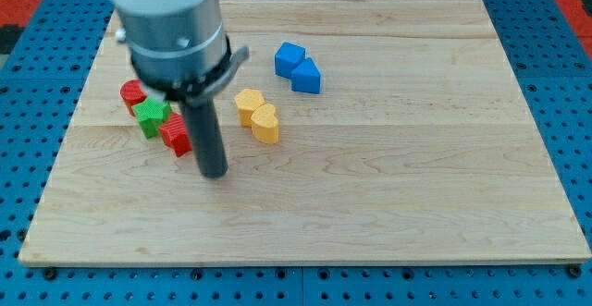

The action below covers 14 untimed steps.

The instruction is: Move the red star diagonal to the red circle

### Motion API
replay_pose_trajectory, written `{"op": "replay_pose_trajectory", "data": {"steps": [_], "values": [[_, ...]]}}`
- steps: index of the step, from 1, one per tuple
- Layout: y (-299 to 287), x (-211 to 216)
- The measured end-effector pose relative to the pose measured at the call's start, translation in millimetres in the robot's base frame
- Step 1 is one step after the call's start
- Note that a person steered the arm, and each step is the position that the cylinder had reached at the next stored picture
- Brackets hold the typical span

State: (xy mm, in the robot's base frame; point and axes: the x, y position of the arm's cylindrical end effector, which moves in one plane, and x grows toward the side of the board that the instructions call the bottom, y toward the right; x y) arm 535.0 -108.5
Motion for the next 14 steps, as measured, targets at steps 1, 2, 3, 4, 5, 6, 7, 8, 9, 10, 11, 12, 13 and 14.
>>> {"op": "replay_pose_trajectory", "data": {"steps": [1,2,3,4,5,6,7,8,9,10,11,12,13,14], "values": [[-45,-23],[-68,-63],[-72,-67],[-83,-67],[-60,-63],[-49,-43],[-31,-75],[-7,-124],[10,-131],[-16,-120],[6,-120],[49,-125],[42,-151],[35,-194]]}}
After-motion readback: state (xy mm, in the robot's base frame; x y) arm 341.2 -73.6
